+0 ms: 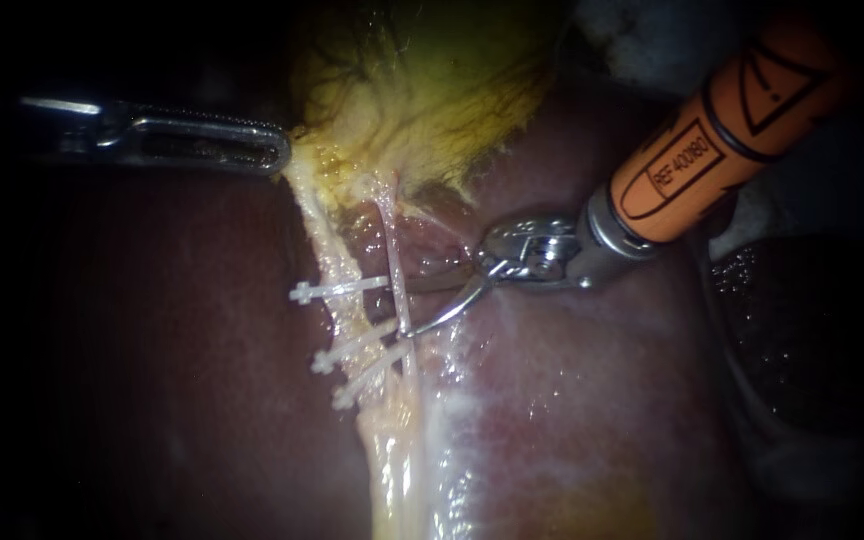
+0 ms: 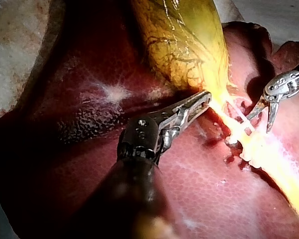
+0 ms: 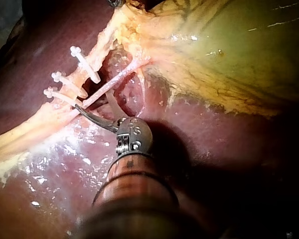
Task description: Go to the cutting position left tube
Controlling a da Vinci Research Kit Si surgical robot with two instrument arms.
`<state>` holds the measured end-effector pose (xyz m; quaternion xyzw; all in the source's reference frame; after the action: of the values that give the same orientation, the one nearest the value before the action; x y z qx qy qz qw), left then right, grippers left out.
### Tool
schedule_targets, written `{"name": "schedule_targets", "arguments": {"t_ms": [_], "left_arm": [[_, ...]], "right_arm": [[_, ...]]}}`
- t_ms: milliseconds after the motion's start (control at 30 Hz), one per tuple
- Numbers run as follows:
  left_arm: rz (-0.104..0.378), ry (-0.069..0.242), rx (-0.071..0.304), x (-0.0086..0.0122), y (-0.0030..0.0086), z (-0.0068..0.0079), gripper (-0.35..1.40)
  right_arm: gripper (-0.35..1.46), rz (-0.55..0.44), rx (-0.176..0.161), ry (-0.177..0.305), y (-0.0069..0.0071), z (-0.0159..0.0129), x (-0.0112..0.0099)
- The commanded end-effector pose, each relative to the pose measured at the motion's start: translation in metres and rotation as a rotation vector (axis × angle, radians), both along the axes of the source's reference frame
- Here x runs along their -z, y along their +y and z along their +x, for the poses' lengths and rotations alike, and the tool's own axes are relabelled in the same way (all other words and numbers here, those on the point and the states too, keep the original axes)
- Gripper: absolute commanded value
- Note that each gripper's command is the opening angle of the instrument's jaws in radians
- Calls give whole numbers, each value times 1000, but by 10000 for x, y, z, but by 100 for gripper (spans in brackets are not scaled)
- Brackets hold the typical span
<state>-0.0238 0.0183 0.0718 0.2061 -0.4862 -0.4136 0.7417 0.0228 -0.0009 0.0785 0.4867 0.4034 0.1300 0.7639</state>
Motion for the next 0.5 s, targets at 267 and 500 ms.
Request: {"name": "schedule_targets", "arguments": {"t_ms": [267, 500], "left_arm": [[0, -1, -1, 0, 0, 0, -35], [0, 0, 0, 0, 0, 0, -35]], "right_arm": [[104, -6, 2, -8, 2, -20, 24], [102, 29, -18, 16, 13, -19, 65]]}}
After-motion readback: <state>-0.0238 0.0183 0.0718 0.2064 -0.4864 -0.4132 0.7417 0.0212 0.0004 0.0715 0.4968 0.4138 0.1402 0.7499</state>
